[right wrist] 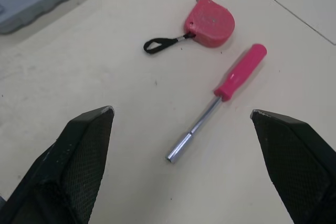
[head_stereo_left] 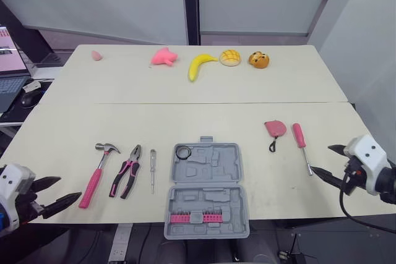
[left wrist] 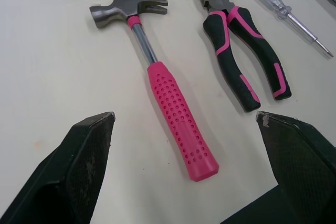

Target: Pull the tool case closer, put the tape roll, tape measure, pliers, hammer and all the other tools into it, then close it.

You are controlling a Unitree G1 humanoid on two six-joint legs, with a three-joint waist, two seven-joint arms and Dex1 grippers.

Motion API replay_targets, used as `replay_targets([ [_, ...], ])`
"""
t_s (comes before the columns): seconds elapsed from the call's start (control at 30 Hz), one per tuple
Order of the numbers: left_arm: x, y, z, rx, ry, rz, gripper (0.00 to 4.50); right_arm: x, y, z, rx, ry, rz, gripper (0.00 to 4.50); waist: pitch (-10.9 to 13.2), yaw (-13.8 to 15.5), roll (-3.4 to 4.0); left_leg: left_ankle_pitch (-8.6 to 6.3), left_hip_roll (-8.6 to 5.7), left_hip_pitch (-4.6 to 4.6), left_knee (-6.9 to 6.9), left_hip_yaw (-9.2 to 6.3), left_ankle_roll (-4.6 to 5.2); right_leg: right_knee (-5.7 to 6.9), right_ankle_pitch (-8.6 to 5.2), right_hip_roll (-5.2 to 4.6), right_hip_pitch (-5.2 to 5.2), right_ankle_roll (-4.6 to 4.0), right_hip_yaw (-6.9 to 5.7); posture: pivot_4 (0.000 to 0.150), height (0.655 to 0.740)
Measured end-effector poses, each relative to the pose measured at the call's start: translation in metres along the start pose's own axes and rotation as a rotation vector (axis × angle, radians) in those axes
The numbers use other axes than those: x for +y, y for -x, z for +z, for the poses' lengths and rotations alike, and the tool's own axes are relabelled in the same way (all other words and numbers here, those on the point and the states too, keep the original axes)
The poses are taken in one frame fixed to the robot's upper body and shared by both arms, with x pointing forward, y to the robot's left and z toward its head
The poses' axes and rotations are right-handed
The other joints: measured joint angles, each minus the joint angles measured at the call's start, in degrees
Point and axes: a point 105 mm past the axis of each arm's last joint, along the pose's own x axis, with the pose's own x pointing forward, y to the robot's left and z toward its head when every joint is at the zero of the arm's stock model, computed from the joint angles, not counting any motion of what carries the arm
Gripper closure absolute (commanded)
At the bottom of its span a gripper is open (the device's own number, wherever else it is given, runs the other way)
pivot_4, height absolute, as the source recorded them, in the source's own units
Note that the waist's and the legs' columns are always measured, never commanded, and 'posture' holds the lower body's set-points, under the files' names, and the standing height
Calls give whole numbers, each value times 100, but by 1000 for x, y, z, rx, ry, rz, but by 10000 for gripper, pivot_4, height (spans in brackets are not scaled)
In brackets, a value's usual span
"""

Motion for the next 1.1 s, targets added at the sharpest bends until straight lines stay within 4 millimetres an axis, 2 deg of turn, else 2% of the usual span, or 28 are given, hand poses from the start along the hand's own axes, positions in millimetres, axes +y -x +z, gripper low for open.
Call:
replay_targets([
  [0.2,0,3,-6,13,17,18,0,-8,5,-19,35,-13,-10,296,-3,15,-4,0,0,-1,0,0,0,-1,1,0,1,-1,0,1500,7255],
  [0.4,0,2,-4,8,11,21,0,-13,7,-23,41,-13,-20,296,-3,15,-4,0,0,0,0,0,0,-1,1,0,1,-1,0,1500,7255],
  [0.7,2,4,-4,7,12,36,0,-15,3,-13,32,10,-29,296,-3,15,-4,0,0,0,0,0,0,-1,2,0,1,-2,0,1500,7255],
  [0.87,3,5,-2,-3,9,42,0,-13,-1,1,-7,8,-33,296,-3,19,-4,0,0,-1,0,-1,0,-1,5,0,1,-8,0,1500,7255],
  [1.1,-1,3,3,-18,-6,24,0,-9,-1,2,-3,-9,-31,296,-4,21,-5,0,0,-1,0,0,0,-1,13,0,1,-22,0,1500,7255],
])
